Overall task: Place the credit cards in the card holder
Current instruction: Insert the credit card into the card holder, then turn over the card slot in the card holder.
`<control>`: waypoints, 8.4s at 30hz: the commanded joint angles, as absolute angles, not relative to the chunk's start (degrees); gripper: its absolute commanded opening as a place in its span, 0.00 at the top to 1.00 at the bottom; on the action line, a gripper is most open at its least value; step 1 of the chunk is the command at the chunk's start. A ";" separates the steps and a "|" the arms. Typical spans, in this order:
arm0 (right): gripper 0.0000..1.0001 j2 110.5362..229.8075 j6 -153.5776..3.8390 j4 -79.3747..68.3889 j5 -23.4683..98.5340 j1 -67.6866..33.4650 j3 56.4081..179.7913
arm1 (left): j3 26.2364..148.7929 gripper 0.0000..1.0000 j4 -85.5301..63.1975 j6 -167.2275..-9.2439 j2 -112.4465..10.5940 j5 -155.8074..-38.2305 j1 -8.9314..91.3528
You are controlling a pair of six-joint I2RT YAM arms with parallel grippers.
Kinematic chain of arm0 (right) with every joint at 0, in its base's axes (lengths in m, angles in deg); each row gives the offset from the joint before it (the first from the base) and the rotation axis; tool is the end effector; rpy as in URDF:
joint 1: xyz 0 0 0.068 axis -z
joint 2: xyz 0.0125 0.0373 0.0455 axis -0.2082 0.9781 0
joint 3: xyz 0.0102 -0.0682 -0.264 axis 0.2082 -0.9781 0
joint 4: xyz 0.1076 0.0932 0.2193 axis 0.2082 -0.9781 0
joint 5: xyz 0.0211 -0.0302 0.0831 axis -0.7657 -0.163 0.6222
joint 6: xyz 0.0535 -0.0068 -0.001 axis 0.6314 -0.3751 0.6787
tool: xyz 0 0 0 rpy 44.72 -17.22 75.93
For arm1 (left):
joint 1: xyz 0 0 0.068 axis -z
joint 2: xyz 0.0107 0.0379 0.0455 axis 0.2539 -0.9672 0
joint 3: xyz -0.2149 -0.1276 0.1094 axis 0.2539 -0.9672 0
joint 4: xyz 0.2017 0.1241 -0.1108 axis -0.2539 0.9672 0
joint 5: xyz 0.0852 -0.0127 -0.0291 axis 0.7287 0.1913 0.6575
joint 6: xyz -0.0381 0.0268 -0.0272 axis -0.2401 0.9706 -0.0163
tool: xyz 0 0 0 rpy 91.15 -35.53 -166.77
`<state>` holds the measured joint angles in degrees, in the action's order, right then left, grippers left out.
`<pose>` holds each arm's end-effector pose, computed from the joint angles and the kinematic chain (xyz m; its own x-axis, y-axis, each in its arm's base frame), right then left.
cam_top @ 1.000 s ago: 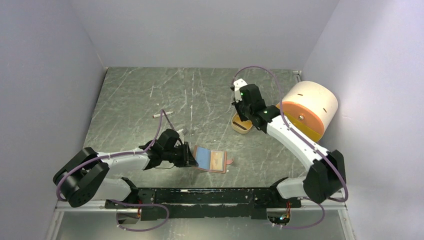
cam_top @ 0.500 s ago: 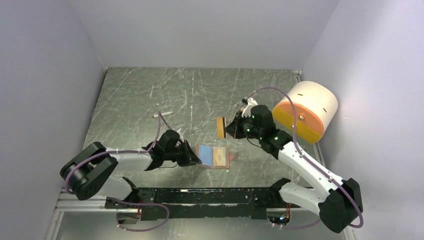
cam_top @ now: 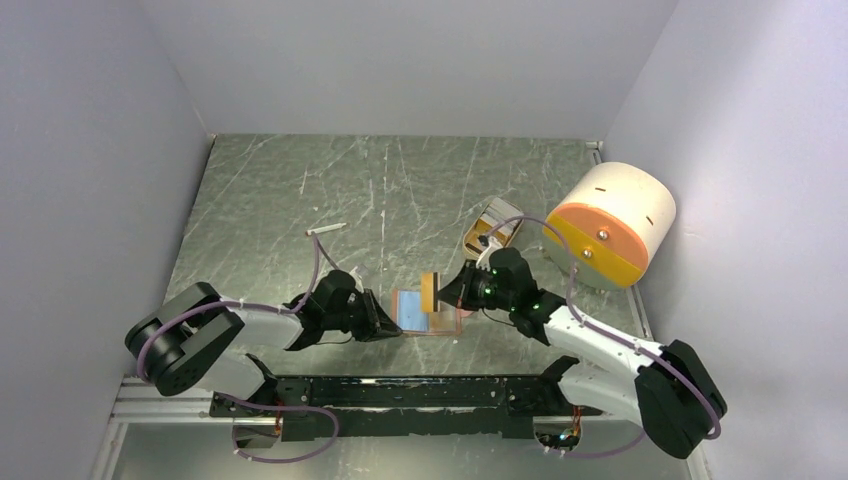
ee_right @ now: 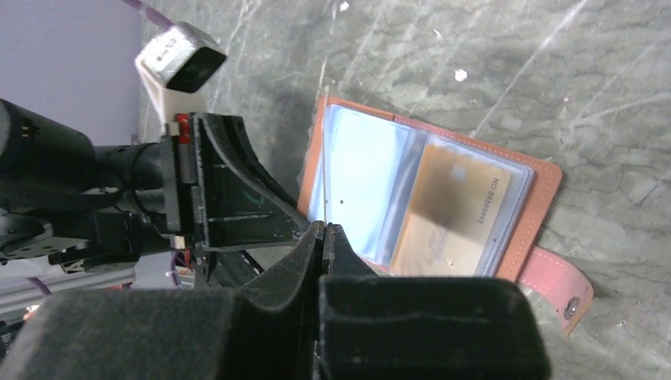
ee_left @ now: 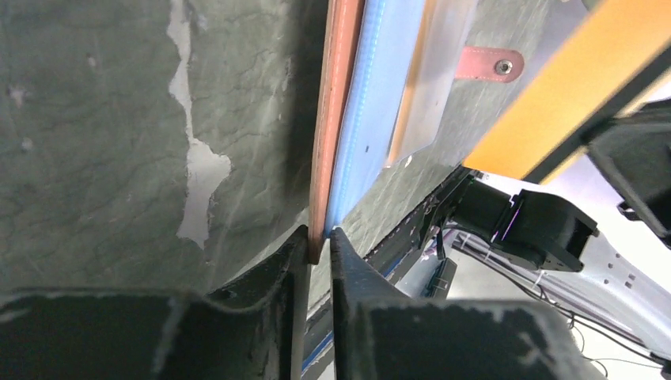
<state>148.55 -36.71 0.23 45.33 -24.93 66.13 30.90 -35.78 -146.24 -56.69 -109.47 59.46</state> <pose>0.1645 0.1354 0.1910 -0.8272 0.2303 -0.5125 -0.2512 0.6643 0.7040 0.1465 -0.1630 0.1086 -0.9559 -0.2868 -0.0633 -0.1201 0.5784 -0.8069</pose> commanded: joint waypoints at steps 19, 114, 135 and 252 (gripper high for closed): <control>1.00 155.62 -31.85 14.11 40.19 -25.71 57.30 | 28.99 0.91 -40.49 -144.20 -57.19 -111.25 59.86; 0.65 163.18 -40.41 1.89 46.17 -28.77 69.90 | 35.61 0.91 -21.79 -139.76 -46.95 -103.44 64.33; 0.80 172.24 -40.46 11.11 47.77 -29.09 68.03 | 39.84 0.67 -16.55 -135.13 -44.68 -98.50 64.28; 0.76 163.12 -42.11 4.06 37.45 -29.38 64.64 | 59.26 0.89 -5.84 -124.64 -61.13 -104.92 65.72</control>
<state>165.86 -40.89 8.03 40.74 -29.06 65.27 57.96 -2.95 -124.45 -60.64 -102.32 65.12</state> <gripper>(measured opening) 0.233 0.120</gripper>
